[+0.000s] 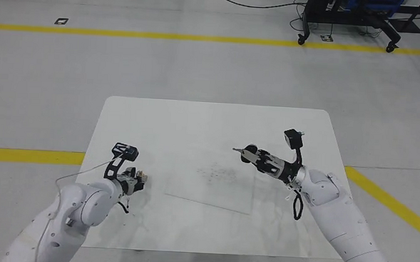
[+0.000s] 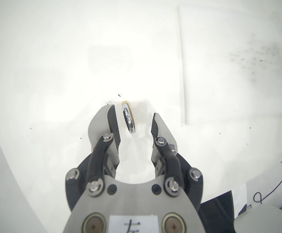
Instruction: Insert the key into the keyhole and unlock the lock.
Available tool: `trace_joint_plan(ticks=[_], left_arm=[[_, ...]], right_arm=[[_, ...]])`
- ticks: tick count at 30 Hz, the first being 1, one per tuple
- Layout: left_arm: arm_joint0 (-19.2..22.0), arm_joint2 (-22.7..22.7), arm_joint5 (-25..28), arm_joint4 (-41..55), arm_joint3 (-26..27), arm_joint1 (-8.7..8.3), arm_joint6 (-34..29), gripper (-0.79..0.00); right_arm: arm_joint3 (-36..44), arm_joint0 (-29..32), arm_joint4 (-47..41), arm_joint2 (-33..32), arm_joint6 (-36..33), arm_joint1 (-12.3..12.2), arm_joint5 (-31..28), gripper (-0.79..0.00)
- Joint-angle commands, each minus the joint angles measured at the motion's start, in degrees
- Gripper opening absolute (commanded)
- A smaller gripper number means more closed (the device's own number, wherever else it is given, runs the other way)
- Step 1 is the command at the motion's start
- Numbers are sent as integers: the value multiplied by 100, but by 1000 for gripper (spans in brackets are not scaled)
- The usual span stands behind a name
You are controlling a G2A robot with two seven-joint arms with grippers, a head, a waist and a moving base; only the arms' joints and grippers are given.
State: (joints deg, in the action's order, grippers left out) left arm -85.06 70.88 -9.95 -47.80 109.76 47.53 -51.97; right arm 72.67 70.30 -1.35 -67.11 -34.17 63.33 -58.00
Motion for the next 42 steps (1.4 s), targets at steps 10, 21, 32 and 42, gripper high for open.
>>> trace_joint_plan(ticks=[10,21,32,42], left_arm=[[-11,-3,-66,-178,41,48,-147,-785],[-206,261,340,404,63,104,575,-785],[-13,799,3450,3030,-935,188,1907,-785],[318,427,3851,5361,-1469,270,1191,-785]], right_arm=[[0,0,0,0,0,0,0,-785],[0,0,0,0,0,0,0,-785],[0,0,0,0,0,0,0,-785],[78,60,15,55,90,12,251,-785]])
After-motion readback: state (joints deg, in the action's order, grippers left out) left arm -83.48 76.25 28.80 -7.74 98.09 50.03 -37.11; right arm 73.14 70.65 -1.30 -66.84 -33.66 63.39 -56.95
